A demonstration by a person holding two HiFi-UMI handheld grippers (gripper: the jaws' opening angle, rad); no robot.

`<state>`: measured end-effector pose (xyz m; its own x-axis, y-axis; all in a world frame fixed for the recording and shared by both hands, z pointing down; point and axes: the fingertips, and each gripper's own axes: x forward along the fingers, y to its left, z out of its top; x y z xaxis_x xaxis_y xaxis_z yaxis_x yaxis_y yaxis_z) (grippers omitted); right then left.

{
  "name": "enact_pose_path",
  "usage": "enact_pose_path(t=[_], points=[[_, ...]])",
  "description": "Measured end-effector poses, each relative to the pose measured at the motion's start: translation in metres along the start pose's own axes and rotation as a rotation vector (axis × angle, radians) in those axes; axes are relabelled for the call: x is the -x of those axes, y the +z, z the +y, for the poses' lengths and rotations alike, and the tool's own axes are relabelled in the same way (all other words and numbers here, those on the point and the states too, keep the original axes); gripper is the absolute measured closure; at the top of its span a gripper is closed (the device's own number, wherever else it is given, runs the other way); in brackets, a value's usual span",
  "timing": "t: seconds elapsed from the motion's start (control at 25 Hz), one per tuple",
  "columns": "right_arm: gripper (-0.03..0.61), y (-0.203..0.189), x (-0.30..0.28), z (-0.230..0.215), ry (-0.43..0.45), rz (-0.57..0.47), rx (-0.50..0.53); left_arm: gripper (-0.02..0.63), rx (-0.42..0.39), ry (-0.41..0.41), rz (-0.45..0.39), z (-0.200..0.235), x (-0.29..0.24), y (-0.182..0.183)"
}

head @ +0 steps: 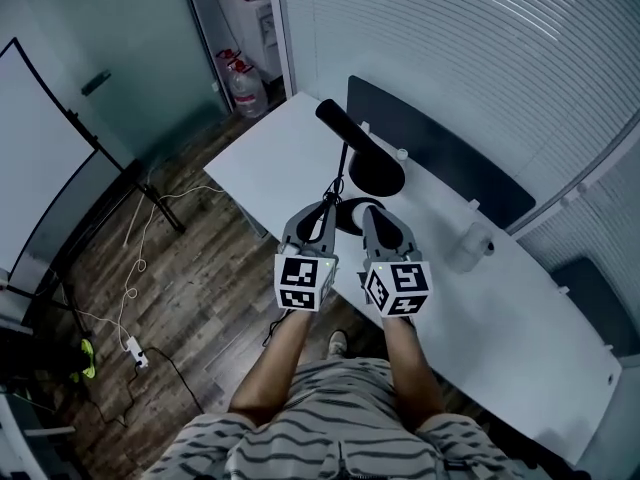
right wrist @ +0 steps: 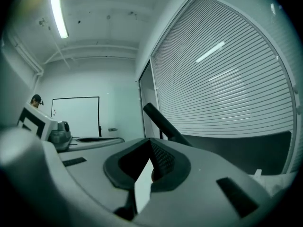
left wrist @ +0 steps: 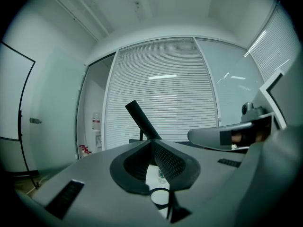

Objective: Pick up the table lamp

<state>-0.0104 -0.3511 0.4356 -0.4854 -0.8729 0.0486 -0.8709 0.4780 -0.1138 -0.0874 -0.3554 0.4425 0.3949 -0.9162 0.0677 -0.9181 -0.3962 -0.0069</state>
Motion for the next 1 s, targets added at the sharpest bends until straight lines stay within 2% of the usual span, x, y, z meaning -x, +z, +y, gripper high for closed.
enact_pose_path(t=[0.08,0.2,0.52,1.0], points=[[0.574,-0.003,-0.01,-0.006,0.007,0.005,-0.005,0.603,-0.001,-0.009,0.006,0.003,-0.014,-0.005],[0.574,-0.005,-0.023,-0.015,0.015,0.005,-0.007,0.541,0.001,-0.017,0.018,0.008,-0.037,-0.012],[0.574,-0.009,-0.036,-0.024,0.026,0.017,-0.006,0.462,-0.016,0.001,0.054,0.032,-0.091,-0.033],[0.574,-0.013,-0.032,-0.027,0.019,0.026,0.005,0.449,-0.029,0.004,0.098,0.047,-0.157,-0.044]])
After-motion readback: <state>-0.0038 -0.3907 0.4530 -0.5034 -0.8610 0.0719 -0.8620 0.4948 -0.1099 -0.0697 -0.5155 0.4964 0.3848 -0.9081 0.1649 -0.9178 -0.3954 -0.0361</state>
